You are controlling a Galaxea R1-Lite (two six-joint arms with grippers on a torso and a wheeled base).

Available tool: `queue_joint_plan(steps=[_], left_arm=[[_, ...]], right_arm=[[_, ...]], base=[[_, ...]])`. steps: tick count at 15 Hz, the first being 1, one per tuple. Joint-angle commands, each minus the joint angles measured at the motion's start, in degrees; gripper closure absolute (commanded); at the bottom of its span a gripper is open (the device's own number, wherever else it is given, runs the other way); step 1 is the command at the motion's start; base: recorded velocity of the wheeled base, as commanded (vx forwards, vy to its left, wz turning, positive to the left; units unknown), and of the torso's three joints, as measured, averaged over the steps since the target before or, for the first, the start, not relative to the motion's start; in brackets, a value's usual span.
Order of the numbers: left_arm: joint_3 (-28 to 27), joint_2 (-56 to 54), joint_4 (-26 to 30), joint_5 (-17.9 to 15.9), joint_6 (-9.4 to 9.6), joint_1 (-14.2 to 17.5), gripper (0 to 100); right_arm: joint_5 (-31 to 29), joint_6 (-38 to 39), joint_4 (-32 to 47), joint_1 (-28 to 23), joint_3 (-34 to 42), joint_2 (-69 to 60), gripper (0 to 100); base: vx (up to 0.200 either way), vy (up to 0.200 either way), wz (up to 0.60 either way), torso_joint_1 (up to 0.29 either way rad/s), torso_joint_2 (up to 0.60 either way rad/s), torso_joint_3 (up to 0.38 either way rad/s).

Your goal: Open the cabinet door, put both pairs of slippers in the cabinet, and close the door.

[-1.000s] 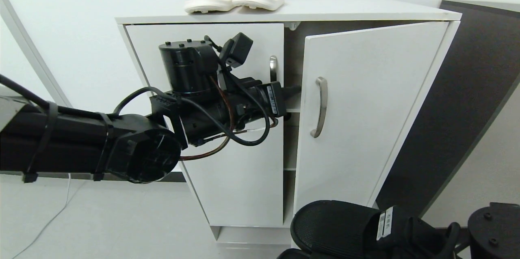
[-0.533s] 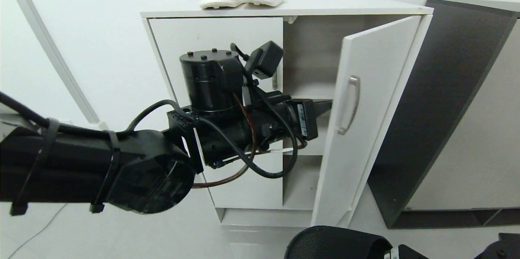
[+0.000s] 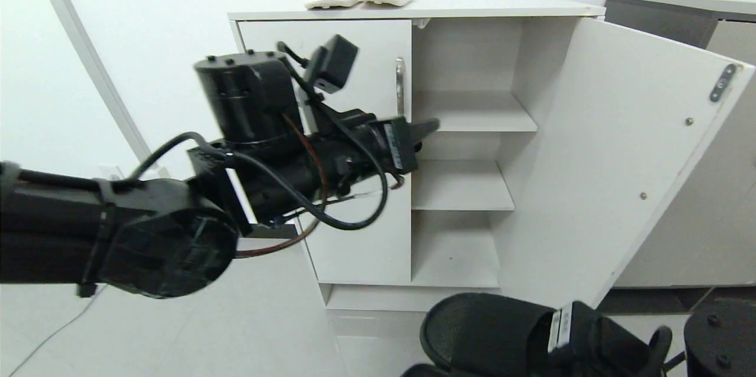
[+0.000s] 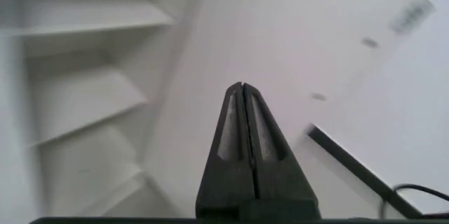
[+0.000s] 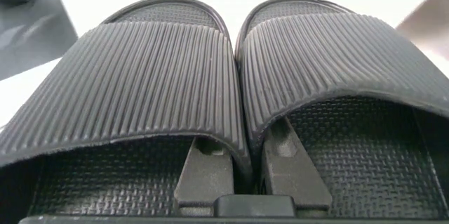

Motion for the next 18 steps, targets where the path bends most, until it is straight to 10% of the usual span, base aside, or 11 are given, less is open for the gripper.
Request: queue_joint_plan(steps=[1,4,8,9,13,15,18], left_arm=[[7.9,-12.09,0.48,2.69,2.41,6.79,100],[15.63,-31.34,13.76,8.22,10.4,13.74,100],[16.42,-60.34,47.15,31.25,13.83,15.32,100],[17.57,-65.79,52.6,34.5,14.8,20.59,100],[36.29,-87.06,55.59,33.36,18.49,42.92,100],[46.13,-93.57,54.36,25.01,20.42,45.46,100],[56.85,-93.3,45.92,15.87,16.38,44.85,100]], right_arm=[[-4.02,2.8,0.19,-3.31,-4.65,3.01,100],[-16.94,6.84,0.11,-3.48,-10.98,8.11,100],[-27.93,9.13,0.02,-7.17,-17.65,14.08,100],[-29.07,9.21,0.02,-7.88,-19.06,15.4,100],[-29.77,10.62,0.02,-9.11,-19.32,16.46,100],[-30.3,10.53,0.02,-8.4,-19.5,16.54,100],[-30.3,10.53,0.02,-7.88,-18.89,16.63,100]], base=[[0.0,0.0,0.0,0.0,0.0,0.0],[0.0,0.0,0.0,0.0,0.0,0.0],[0.0,0.0,0.0,0.0,0.0,0.0],[0.0,0.0,0.0,0.0,0.0,0.0],[0.0,0.0,0.0,0.0,0.0,0.0],[0.0,0.0,0.0,0.0,0.0,0.0],[0.0,0.0,0.0,0.0,0.0,0.0]])
